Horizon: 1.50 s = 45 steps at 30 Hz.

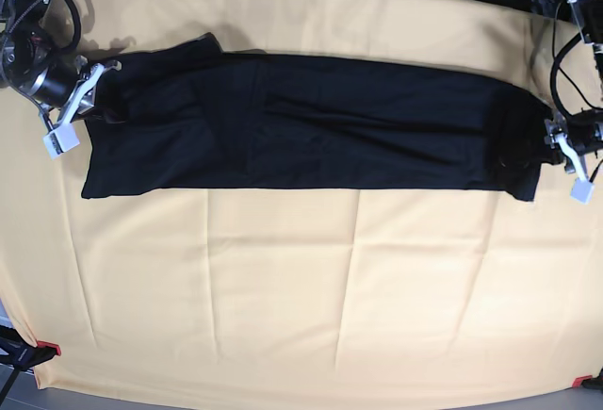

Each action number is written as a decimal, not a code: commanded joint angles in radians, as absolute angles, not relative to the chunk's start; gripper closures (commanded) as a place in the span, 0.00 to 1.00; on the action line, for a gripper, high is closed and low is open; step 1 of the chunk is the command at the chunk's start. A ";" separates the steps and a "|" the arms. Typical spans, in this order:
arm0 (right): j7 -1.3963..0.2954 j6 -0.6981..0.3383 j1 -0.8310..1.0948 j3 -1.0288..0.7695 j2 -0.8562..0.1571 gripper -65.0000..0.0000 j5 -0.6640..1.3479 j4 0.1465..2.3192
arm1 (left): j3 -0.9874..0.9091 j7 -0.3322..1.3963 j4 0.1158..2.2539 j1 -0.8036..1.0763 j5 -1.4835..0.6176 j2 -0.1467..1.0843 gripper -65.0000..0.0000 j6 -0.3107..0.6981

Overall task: Fold the T-shirt properly
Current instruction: 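Lift the hem end and fold it toward the right gripper, then lower the folded hem end onto the strip with the left gripper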

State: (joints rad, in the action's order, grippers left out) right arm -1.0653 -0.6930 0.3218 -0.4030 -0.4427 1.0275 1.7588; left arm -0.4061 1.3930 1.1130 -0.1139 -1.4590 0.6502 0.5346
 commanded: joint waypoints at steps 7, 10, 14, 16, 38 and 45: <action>-1.042 -0.698 0.316 -0.411 -0.410 1.00 0.986 1.774 | -0.413 1.396 1.251 -0.131 -1.484 0.585 1.00 0.538; -1.042 -0.698 0.316 -0.411 -0.395 1.00 0.986 1.774 | -0.413 1.396 1.324 -0.130 -1.484 0.541 1.00 0.539; -1.043 -0.698 0.316 -0.411 -0.387 1.00 0.986 1.774 | -0.413 1.396 1.368 -0.130 -1.484 0.482 1.00 0.558; -1.043 -0.698 0.316 -0.411 -0.385 1.00 0.986 1.774 | -0.413 1.396 1.368 -0.130 -1.484 0.453 1.00 0.557; -1.052 -0.698 0.316 -0.411 -0.385 1.00 0.986 1.774 | -0.359 1.385 1.368 -0.125 -1.484 0.171 1.00 0.632; -1.051 -0.698 0.316 -0.411 -0.385 1.00 0.994 1.774 | -0.279 1.389 1.368 -0.126 -1.484 0.144 0.40 0.583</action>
